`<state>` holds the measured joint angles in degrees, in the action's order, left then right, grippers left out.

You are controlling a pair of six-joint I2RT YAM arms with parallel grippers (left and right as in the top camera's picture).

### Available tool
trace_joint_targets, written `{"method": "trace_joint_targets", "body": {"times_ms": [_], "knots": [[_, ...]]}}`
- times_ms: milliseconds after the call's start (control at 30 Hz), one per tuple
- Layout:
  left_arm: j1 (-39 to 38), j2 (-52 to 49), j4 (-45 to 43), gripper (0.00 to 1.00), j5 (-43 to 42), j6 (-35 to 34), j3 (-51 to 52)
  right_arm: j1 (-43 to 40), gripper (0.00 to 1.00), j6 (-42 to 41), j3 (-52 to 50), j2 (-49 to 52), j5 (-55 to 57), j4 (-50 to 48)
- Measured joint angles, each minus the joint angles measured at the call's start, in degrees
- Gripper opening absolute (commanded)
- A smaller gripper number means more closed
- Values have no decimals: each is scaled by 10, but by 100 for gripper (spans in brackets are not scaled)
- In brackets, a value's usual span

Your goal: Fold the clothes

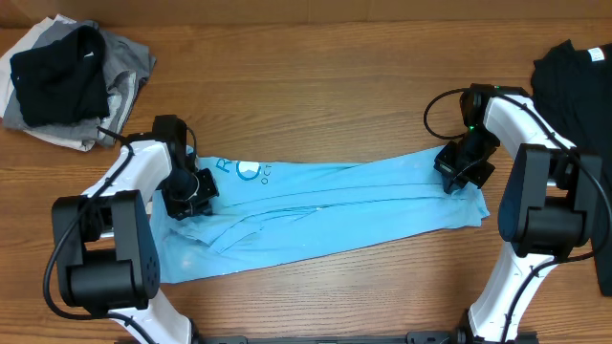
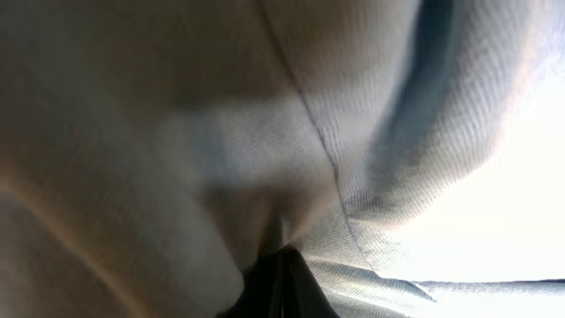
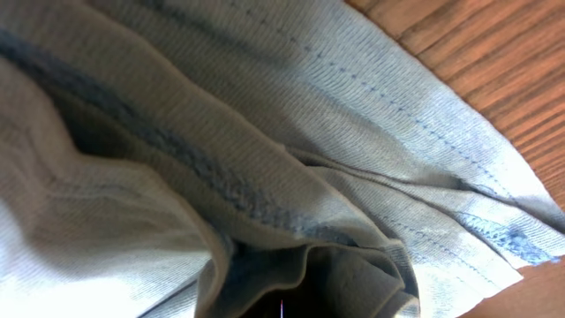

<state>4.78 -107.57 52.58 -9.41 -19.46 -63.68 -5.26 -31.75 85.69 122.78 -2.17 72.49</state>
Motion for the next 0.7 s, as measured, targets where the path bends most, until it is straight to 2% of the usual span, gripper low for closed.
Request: {"method": "trace_joint_targets", "body": {"times_ms": [533,700], "knots": [[150,-1,-33,4,-4,33,-11,44,4,-25,1,-3,25,-10],[169,-11,5,4,17,36,-50,55,4,-31,10,-3,22,-15]]}}
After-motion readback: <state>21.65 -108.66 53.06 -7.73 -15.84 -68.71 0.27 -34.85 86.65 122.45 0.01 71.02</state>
